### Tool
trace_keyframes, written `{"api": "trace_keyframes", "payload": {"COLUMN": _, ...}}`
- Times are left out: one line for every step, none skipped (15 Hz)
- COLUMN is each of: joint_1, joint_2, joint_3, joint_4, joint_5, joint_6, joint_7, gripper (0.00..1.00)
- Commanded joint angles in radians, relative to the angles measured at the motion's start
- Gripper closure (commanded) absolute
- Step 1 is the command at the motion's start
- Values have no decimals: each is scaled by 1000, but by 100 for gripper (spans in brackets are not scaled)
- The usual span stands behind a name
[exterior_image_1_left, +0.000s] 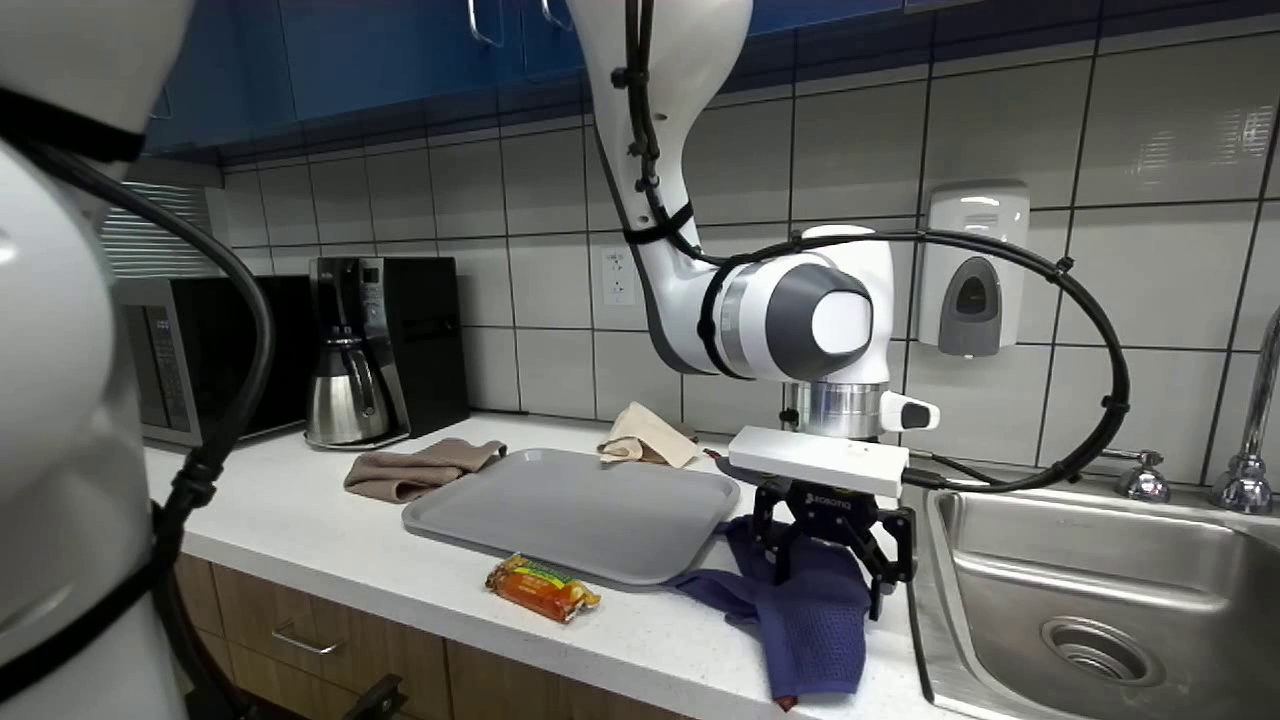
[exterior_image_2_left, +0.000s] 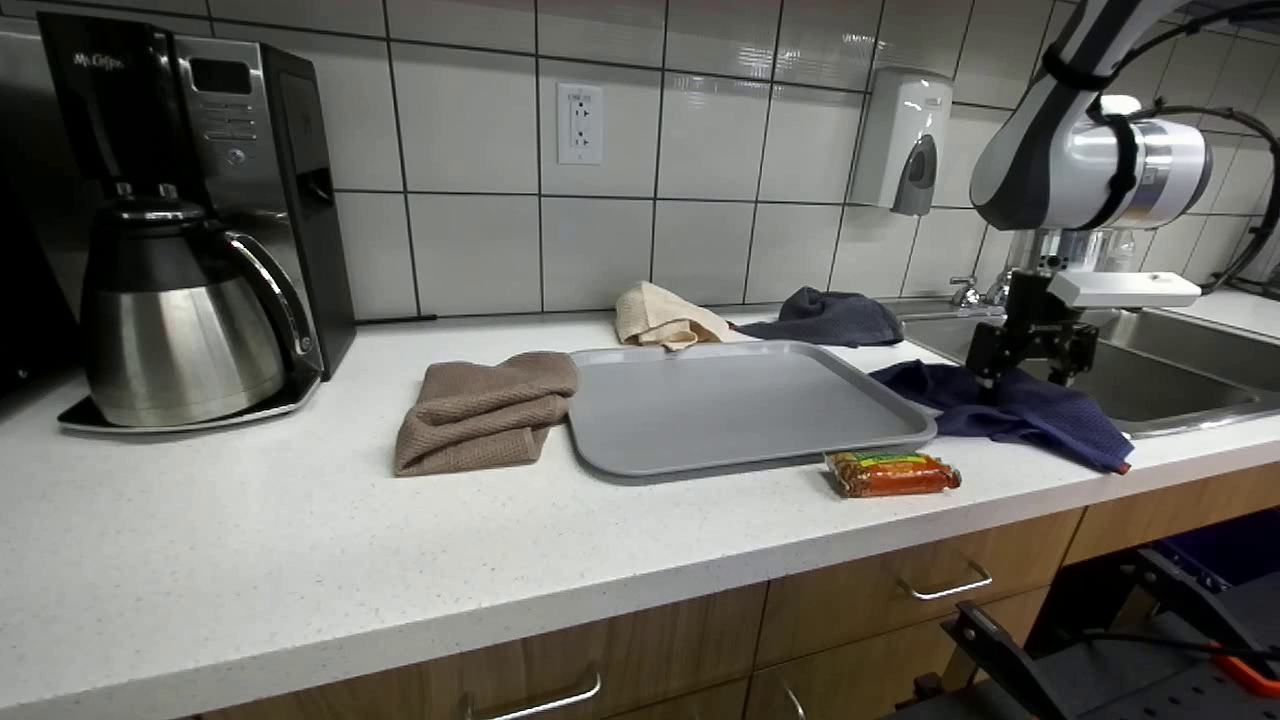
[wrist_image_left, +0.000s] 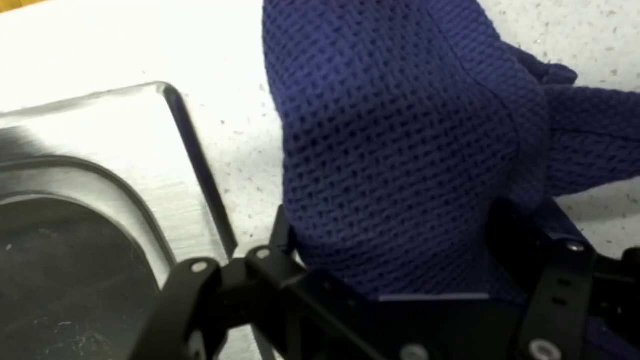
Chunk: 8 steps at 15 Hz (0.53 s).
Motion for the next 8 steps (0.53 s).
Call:
{"api": "trace_keyframes", "payload": {"joint_1": -26, "joint_2": -9, "joint_3": 28, "joint_4": 9, "joint_5": -19, "joint_6": -5, "joint_7": 11, "gripper": 35}}
{"api": "trace_keyframes", "payload": {"joint_1": -26, "joint_2": -10, "joint_3": 28, "joint_4": 7, "joint_5": -19, "joint_6": -4, "joint_7": 12, "gripper": 44}}
{"api": "trace_keyframes", "payload": {"joint_1": -26, "joint_2": -12, "joint_3": 28, "joint_4": 6, "joint_5": -19, "joint_6": -5, "joint_7": 12, "gripper": 51}}
{"api": "trace_keyframes", "payload": {"joint_1": -25, "joint_2": -14, "joint_3": 28, "joint_4": 4, "joint_5": -20, "joint_6": -4, "joint_7": 13, "gripper": 58}}
{"api": "trace_keyframes", "payload": {"joint_1": -25, "joint_2": -16, "joint_3": 30, "joint_4": 3, "joint_5": -19, "joint_6": -4, "joint_7": 13, "gripper": 66}}
{"api": "trace_keyframes", "payload": {"joint_1": -26, "joint_2": -19, "joint_3": 31, "joint_4": 2, "joint_5": -18, "joint_6": -4, "joint_7": 12, "gripper": 73}}
{"api": "trace_keyframes", "payload": {"joint_1": -26, "joint_2": -22, "joint_3": 32, "joint_4": 0, "joint_5": -17, "joint_6": -4, "joint_7": 11, "gripper": 81}}
{"api": "trace_keyframes", "payload": {"joint_1": -26, "joint_2": -25, "joint_3": 34, "joint_4": -2, "joint_5": -16, "joint_6": -4, "joint_7": 10, "gripper": 87}}
